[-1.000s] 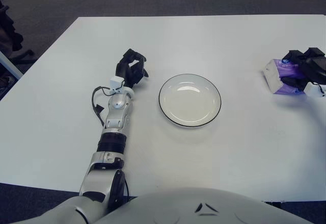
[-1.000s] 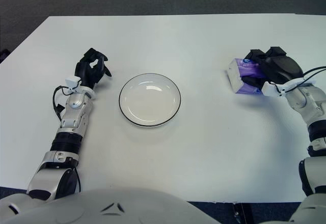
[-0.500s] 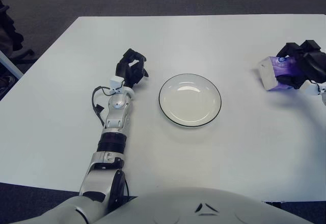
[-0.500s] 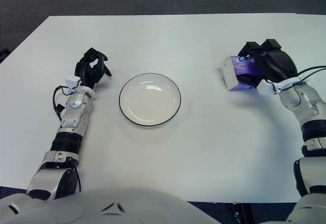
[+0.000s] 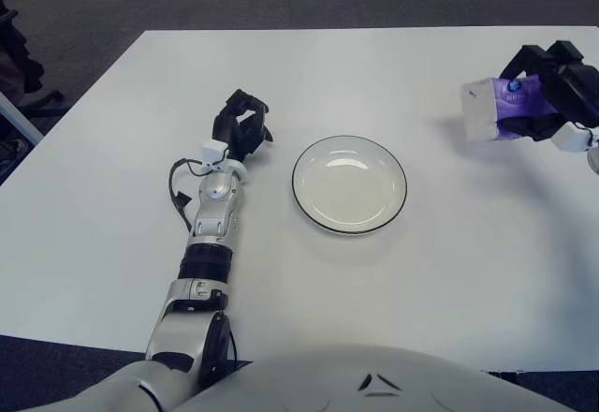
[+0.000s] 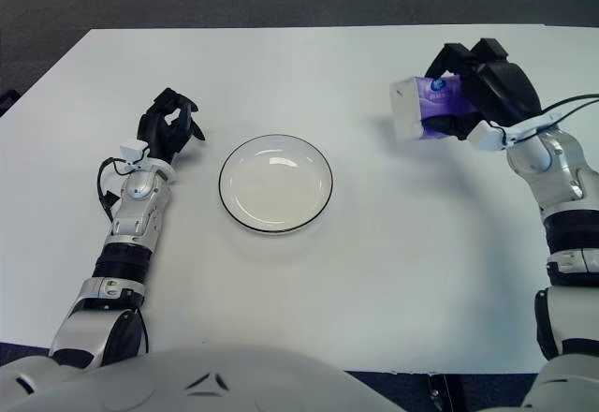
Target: Put the tissue paper into the plate.
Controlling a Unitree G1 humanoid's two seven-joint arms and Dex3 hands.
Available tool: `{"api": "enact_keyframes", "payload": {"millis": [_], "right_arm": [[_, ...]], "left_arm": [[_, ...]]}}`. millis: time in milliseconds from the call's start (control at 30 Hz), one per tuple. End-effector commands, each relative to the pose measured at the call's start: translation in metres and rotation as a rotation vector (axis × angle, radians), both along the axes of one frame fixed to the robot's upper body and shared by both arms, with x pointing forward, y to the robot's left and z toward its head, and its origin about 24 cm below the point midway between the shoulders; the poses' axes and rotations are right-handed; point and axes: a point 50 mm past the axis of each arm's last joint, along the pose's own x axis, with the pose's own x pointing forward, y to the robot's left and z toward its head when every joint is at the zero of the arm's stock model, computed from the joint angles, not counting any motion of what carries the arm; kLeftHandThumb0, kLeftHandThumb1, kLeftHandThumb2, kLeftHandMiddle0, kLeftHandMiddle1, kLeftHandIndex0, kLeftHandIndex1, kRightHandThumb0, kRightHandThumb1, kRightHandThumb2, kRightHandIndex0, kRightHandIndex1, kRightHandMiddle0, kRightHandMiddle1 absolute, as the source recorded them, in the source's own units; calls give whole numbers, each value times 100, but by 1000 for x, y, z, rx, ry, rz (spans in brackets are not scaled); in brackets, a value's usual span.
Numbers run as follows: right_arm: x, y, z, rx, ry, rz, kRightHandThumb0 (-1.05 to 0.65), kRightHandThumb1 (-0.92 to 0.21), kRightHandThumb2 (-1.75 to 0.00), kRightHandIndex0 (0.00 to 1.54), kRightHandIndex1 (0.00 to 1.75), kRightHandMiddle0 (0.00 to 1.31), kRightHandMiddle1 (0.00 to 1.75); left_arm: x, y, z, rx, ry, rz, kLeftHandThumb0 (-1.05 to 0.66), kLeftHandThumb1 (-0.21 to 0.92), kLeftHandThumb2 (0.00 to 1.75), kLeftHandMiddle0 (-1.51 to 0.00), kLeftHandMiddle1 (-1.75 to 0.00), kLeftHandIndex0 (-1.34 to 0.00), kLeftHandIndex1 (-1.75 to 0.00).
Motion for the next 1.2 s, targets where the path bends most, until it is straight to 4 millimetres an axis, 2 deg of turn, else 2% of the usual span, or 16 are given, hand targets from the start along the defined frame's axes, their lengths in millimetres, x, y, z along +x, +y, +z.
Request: {"api": "enact_keyframes", "payload": {"millis": [0, 233, 633, 1167], "right_arm": [[0, 19, 17, 39, -59, 66, 0, -34, -129, 54, 175, 45, 171], [-1, 48, 26, 103, -82, 204, 0, -35, -128, 54, 175, 41, 174], [-3, 88, 39, 98, -119, 415, 0, -30, -132, 58, 175, 48, 168], [-8, 130, 41, 66, -113, 593, 0, -29, -132, 59, 175, 49, 166]], "left_arm": [[-35, 0, -62, -46, 227, 37, -26, 92, 42, -93, -175, -64, -175], [-35, 0, -62, -45, 227, 35, -26, 92, 42, -93, -175, -64, -175], [-37, -1, -62, -44, 228, 34, -26, 92, 42, -93, -175, -64, -175], [-38, -3, -63, -48, 228, 32, -26, 92, 42, -92, -175, -64, -175]]}}
